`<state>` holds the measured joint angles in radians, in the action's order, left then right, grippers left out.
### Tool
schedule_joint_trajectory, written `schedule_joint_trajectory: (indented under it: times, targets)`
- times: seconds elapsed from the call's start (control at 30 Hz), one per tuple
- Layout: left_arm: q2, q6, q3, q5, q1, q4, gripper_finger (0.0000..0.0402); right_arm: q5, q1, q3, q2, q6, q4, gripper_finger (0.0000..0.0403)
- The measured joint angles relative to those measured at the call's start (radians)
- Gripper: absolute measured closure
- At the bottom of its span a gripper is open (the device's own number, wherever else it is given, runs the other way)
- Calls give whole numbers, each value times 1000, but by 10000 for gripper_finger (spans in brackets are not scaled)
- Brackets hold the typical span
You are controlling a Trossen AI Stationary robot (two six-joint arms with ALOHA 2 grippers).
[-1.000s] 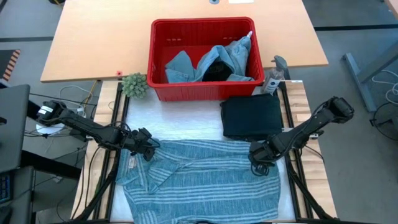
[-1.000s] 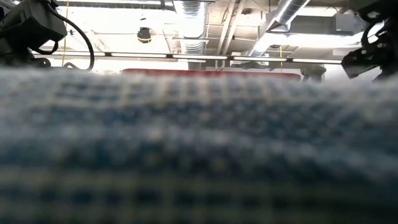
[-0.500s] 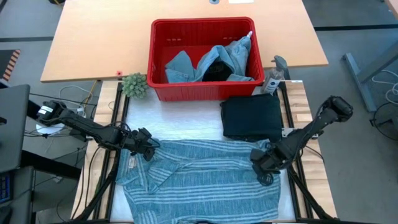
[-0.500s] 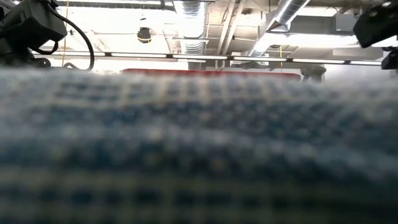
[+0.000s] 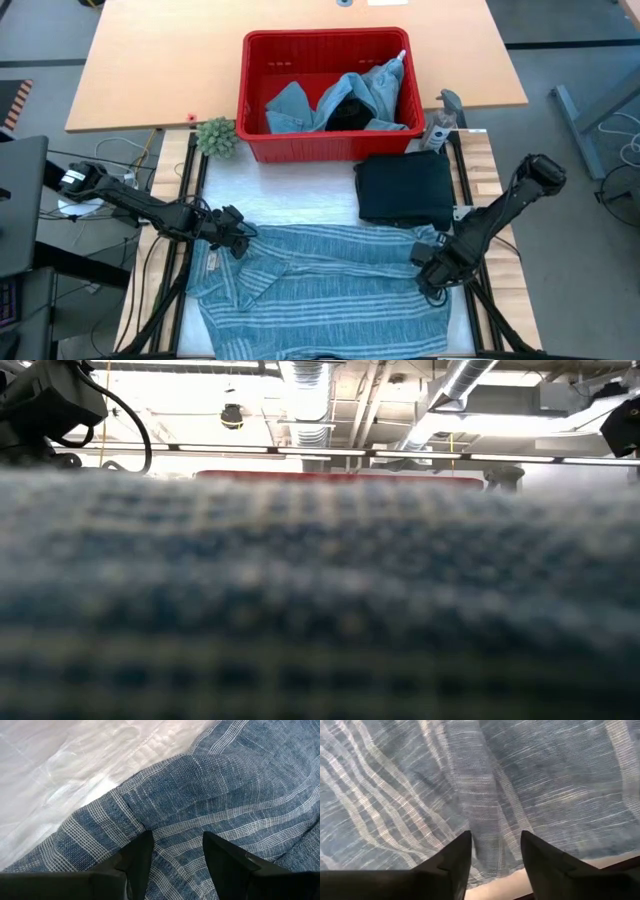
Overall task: Fold Laundry from Bin
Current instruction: Fold the blue polo shirt
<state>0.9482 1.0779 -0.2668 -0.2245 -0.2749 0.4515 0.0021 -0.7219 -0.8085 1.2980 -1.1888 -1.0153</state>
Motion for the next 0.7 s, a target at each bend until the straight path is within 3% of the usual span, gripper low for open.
schedule_joint_trajectory:
  times: [0.17,0.4,0.6,0.7]
  targets:
    - [0,-11,0,0,0,0,230,10,-24,0,0,-23,32,191]
    - [0,-15,0,0,0,0,230,19,-80,0,42,-44,112,209]
    - [0,-16,0,0,0,-1,230,-150,-136,0,133,-23,201,219]
    - [0,-16,0,0,0,-1,230,-163,-161,-16,146,-64,207,223]
